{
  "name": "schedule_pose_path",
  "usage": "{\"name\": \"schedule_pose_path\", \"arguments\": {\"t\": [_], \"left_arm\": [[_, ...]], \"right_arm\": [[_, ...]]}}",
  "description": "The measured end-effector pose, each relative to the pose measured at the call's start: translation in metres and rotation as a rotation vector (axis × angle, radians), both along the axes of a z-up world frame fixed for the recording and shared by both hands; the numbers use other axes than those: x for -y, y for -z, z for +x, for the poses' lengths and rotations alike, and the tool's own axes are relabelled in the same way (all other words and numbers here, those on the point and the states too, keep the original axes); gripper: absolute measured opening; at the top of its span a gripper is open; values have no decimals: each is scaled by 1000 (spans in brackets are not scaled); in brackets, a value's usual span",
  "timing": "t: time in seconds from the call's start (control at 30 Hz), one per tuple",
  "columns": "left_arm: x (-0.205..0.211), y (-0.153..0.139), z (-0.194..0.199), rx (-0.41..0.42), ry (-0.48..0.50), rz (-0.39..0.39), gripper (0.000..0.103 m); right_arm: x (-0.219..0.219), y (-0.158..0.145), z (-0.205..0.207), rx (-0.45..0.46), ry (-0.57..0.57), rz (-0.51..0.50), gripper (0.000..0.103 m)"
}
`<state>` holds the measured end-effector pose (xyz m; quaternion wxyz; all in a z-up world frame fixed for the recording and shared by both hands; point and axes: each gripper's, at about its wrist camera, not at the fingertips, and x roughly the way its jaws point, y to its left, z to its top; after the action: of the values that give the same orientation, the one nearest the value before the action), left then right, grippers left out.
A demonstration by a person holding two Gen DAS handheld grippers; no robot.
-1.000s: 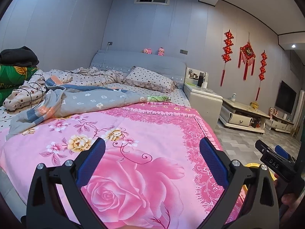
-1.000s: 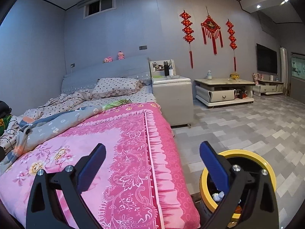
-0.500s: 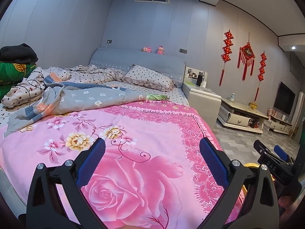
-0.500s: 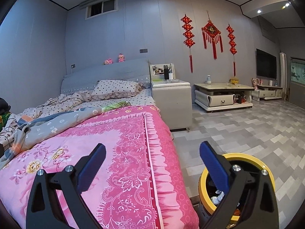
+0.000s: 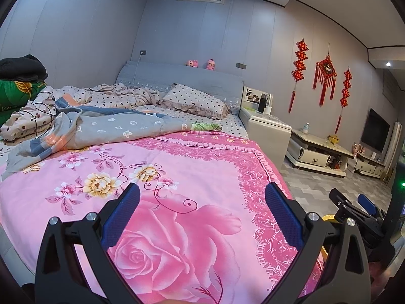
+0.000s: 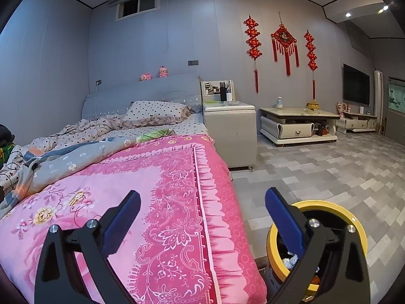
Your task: Collect trash
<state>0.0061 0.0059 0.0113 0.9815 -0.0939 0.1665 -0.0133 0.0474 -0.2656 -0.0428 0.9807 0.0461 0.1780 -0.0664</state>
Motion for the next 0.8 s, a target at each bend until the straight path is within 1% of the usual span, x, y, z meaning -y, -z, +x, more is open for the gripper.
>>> {"name": "schedule_pose_path", "arguments": {"t": [0.47,0.8], "left_arm": [[-4,6,6,-28,-8,-23,95],[-5,7,5,-30,-1,-31,95]], "right_arm": [[1,5,2,-15,-9,1,95],[0,9,5,-20,-19,-4,95]]}}
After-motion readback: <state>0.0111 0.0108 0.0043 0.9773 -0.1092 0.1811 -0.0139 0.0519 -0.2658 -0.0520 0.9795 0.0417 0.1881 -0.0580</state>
